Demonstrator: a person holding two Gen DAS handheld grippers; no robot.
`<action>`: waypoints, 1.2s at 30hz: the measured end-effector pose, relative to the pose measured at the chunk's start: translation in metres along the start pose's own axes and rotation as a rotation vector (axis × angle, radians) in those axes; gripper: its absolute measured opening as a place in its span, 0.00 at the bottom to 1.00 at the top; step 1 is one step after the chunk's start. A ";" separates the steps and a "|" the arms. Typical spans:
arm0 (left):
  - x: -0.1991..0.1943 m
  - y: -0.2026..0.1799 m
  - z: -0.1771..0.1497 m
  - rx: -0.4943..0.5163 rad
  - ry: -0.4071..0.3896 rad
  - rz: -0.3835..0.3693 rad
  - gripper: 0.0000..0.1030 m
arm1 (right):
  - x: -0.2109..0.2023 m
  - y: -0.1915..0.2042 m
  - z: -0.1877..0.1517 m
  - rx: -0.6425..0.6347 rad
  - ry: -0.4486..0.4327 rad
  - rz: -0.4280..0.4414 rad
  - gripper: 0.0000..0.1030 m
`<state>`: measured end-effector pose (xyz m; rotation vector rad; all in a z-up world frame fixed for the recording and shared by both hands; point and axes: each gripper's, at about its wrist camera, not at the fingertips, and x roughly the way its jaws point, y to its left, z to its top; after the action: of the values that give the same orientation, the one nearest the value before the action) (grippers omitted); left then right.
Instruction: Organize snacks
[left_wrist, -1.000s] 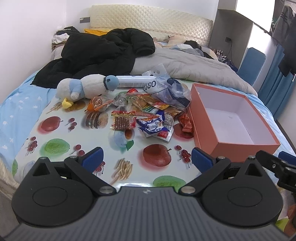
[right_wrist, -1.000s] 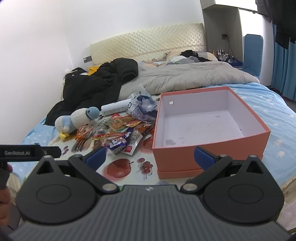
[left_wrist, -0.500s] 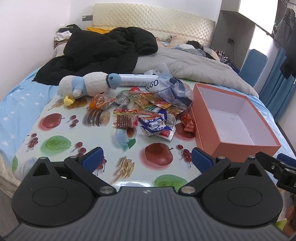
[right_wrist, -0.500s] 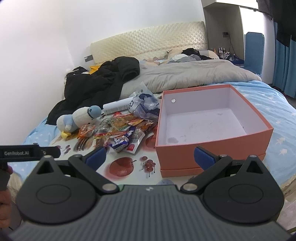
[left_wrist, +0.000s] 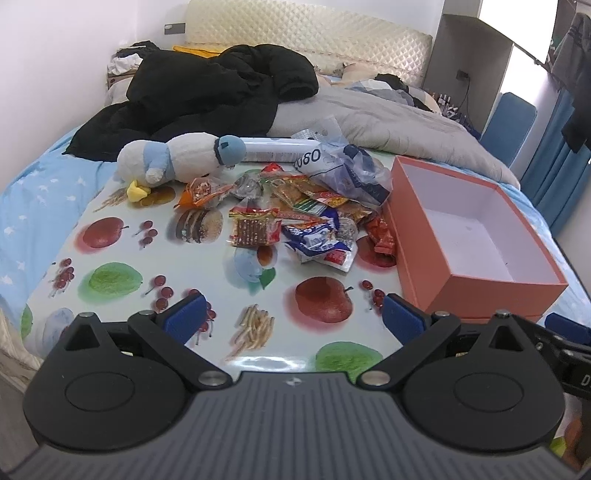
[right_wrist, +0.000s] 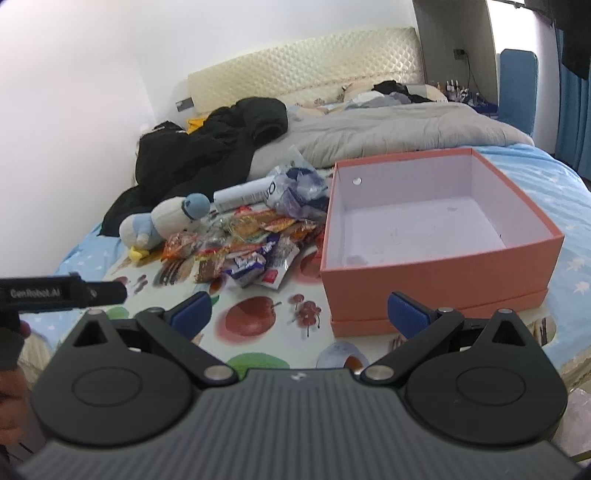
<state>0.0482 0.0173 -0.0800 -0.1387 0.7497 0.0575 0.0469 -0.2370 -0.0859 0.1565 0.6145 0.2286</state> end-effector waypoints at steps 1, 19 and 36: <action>0.002 0.001 0.000 0.006 0.000 0.006 0.99 | 0.001 0.000 -0.001 -0.002 0.001 0.002 1.00; 0.047 0.030 0.009 0.023 -0.004 0.015 0.99 | 0.050 0.047 -0.013 -0.227 0.058 0.109 0.91; 0.194 0.080 0.036 -0.033 0.037 -0.136 0.98 | 0.147 0.097 -0.023 -0.447 -0.044 0.091 0.69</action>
<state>0.2064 0.1019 -0.1945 -0.2223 0.7752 -0.0620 0.1339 -0.1041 -0.1649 -0.2419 0.5003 0.4430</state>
